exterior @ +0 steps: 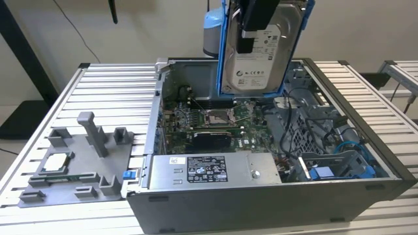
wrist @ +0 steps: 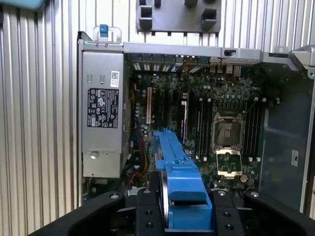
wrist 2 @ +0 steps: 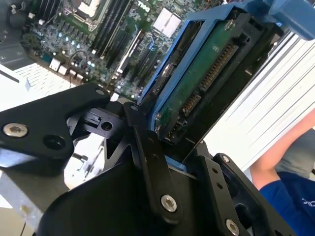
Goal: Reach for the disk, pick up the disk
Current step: 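Pick up the disk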
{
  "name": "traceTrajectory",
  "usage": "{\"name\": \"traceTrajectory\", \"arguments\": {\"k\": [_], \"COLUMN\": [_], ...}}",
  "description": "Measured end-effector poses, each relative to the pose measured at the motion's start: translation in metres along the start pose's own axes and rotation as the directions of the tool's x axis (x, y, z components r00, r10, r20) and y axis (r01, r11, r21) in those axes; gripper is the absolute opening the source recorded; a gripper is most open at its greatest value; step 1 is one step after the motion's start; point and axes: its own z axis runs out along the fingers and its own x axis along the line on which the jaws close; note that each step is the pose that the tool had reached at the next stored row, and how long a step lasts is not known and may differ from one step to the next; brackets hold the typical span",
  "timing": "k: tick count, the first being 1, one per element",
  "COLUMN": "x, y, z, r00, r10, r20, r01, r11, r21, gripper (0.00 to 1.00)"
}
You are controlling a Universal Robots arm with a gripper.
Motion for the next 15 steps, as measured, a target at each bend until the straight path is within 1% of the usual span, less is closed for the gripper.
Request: {"name": "traceTrajectory", "arguments": {"k": [3,15], "x": [0.0043,0.0279], "y": [-0.0045,-0.0201], "z": [0.0011,0.0035], "r00": [1.0,1.0], "r10": [0.0,0.0], "r20": [0.0,0.0], "r01": [0.0,0.0], "r11": [1.0,1.0], "r21": [0.0,0.0], "gripper": [0.0,0.0]}}
